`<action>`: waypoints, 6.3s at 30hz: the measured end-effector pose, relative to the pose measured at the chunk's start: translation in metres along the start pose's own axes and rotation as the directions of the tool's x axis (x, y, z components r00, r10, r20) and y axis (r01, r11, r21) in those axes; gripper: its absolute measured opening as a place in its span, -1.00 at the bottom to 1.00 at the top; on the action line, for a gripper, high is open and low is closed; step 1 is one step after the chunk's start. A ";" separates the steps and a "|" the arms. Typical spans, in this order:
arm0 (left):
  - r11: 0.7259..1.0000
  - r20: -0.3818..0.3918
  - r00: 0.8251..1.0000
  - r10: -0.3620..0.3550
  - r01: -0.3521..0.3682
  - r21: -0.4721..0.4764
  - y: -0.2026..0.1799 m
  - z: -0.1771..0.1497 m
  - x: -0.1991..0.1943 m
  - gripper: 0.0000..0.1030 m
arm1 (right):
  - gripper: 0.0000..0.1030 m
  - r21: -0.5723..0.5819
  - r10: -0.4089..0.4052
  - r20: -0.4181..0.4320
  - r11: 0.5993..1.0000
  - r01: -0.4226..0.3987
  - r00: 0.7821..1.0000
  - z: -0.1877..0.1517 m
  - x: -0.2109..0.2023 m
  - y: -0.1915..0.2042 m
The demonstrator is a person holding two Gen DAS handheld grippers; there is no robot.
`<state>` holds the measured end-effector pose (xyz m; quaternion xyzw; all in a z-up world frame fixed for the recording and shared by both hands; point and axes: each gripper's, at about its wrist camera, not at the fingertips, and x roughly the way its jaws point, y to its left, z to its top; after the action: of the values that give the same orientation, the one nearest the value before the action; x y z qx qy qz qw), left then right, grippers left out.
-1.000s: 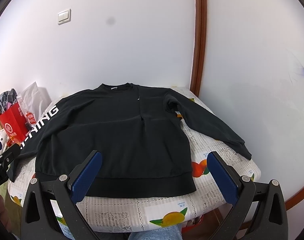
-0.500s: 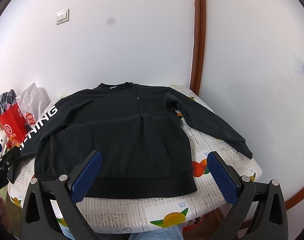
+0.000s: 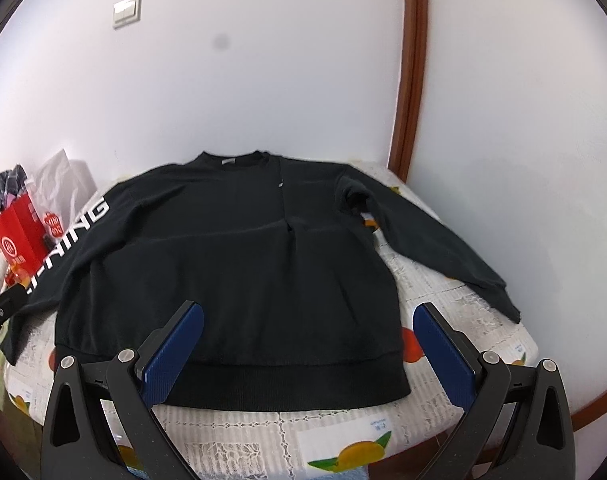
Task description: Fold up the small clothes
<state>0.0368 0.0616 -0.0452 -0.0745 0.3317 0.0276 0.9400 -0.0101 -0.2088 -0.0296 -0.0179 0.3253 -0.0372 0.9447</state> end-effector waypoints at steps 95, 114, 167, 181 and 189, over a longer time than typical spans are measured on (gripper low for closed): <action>0.990 -0.083 0.992 0.099 -0.090 0.109 0.006 0.134 0.170 0.69 | 0.52 -0.194 0.109 -0.087 0.973 -0.124 0.990 0.100 0.173 0.023; 0.991 -0.267 0.959 0.099 -0.071 0.112 0.062 0.037 0.209 0.69 | -0.83 -0.334 0.285 -0.306 0.861 -0.383 0.908 0.106 0.302 0.195; 0.997 -0.256 0.965 0.050 -0.035 0.062 0.078 -0.038 0.124 0.30 | 0.24 -0.070 -0.027 -0.287 0.998 0.007 0.958 -0.013 0.164 -0.092; 0.998 -0.235 0.971 0.034 -0.020 0.060 0.077 -0.055 0.096 -0.91 | -0.77 0.000 0.060 -0.245 0.998 -0.062 0.968 -0.047 0.131 -0.083; 0.995 -0.248 0.967 0.051 -0.029 0.092 0.071 -0.059 0.084 -0.85 | -0.67 -0.026 0.069 -0.255 0.997 -0.078 0.965 -0.048 0.130 -0.081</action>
<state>0.0586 0.1225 -0.1515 -0.0297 0.4499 0.0222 0.8923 0.0581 -0.3006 -0.1425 -0.0180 0.4445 0.0016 0.8956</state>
